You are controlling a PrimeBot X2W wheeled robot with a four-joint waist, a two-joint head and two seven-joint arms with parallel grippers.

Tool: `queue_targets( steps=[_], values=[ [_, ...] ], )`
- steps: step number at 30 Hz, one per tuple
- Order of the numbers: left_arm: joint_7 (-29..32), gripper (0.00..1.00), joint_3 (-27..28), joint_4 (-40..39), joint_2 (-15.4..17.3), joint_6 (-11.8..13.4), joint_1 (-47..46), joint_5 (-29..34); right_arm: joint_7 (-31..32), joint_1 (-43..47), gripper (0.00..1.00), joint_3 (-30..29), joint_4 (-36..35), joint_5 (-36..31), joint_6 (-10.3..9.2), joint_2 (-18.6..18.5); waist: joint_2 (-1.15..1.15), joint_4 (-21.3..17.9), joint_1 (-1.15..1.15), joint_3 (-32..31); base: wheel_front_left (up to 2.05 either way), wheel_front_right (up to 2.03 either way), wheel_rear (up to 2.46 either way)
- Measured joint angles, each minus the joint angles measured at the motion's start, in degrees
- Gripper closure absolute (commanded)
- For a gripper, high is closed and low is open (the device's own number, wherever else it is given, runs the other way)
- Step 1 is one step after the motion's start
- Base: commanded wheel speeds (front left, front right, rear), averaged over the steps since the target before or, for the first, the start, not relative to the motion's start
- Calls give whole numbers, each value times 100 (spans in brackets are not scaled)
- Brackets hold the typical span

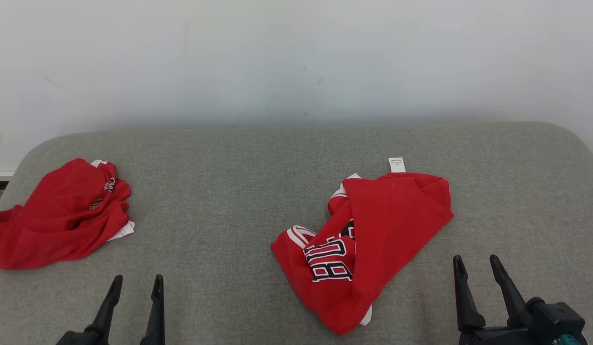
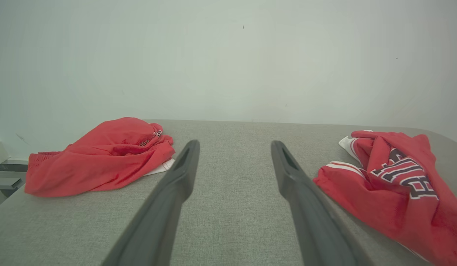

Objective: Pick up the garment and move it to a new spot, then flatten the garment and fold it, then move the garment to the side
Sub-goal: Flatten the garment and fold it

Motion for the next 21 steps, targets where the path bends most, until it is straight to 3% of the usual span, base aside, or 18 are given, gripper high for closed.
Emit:
queue_targets(
  steps=[15,21],
  values=[
    [0,0,335,213,-250,-270,-19,166,7,-16,0,68,56,58,0,0,0,-99,0,30,0,0,0],
    [0,0,178,432,-214,-449,-544,259,12,-49,0,108,73,69,0,0,0,-216,0,112,0,0,0]
  ],
)
